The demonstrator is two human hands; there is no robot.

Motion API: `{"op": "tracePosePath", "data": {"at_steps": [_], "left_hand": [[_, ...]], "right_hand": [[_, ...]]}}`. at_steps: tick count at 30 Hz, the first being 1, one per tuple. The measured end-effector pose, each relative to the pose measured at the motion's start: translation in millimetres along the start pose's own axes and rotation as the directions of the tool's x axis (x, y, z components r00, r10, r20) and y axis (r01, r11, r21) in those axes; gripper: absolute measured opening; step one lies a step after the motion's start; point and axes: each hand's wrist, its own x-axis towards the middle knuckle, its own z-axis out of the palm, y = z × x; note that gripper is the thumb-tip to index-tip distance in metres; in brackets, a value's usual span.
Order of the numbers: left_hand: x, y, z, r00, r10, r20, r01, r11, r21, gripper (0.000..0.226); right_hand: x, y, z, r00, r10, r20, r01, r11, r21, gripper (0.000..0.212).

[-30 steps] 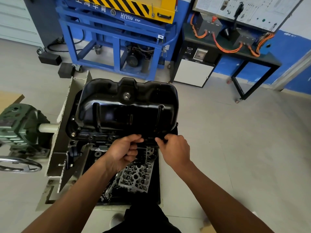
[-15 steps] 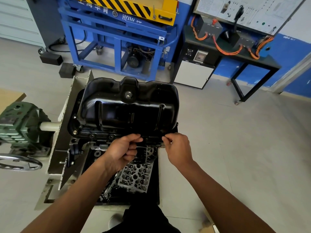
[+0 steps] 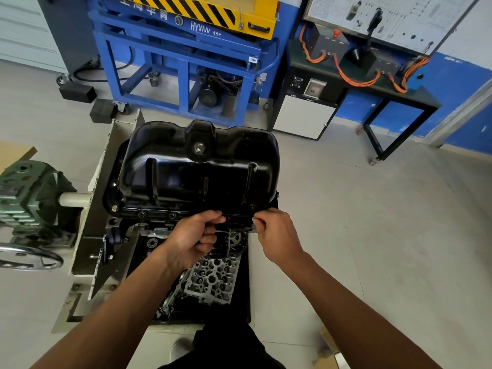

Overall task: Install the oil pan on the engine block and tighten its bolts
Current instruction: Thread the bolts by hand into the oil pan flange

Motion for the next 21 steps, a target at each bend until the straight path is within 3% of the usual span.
{"op": "tracePosePath", "data": {"at_steps": [12,21], "left_hand": [[-2,4,-2,1.0,0.008,-0.005,-0.008,1.0,-0.009,0.018],[-5,6,-2,1.0,0.008,-0.014,-0.008,1.0,-0.005,0.018]], "right_hand": [[4,-14,-3,0.998,0.067,0.002,-0.065,0.972,-0.226,0.025],[7,-15,-2,0.995,0.104,-0.009,-0.102,0.957,-0.271,0.035]]}}
